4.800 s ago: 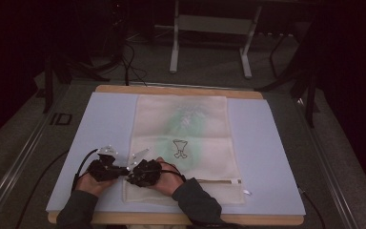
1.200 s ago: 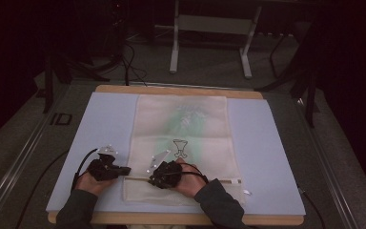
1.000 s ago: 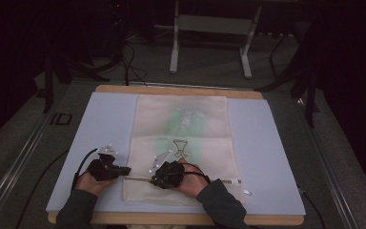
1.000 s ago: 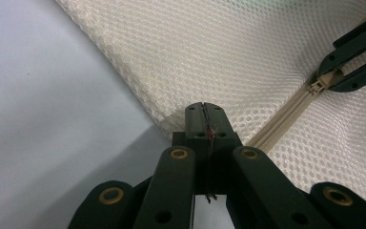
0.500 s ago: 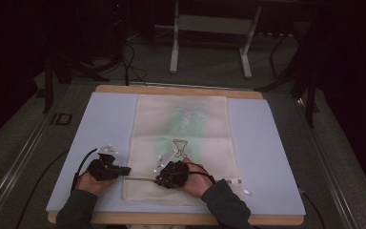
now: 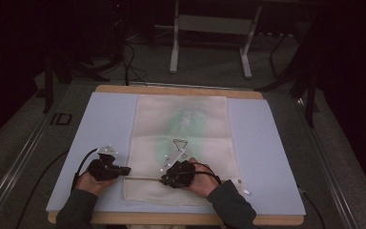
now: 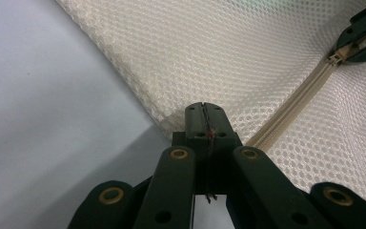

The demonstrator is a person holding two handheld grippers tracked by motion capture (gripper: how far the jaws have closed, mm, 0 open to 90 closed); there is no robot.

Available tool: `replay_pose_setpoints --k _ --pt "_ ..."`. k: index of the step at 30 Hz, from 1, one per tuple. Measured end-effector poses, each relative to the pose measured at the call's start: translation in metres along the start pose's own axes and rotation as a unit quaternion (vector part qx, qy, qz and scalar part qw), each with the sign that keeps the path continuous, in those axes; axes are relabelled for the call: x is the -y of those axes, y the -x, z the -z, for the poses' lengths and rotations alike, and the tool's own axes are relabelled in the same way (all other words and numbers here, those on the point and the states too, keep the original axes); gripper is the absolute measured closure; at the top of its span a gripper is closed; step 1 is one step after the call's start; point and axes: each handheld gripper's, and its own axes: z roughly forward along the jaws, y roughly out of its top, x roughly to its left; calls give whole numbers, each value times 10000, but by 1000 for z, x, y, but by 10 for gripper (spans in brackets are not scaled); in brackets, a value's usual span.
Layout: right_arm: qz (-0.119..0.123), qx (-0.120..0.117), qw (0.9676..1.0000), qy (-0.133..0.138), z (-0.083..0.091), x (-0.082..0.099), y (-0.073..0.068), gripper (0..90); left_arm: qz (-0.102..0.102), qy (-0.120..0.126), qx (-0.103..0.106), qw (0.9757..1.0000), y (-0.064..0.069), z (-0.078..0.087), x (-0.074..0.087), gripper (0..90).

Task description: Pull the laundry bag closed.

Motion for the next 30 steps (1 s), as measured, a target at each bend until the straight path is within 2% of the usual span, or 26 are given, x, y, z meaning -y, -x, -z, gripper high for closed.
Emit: replay_pose_setpoints --k 30 --pt "-86 68 9999 -25 21 18 7 823 11 1 -5 10000 0 0 0 900"
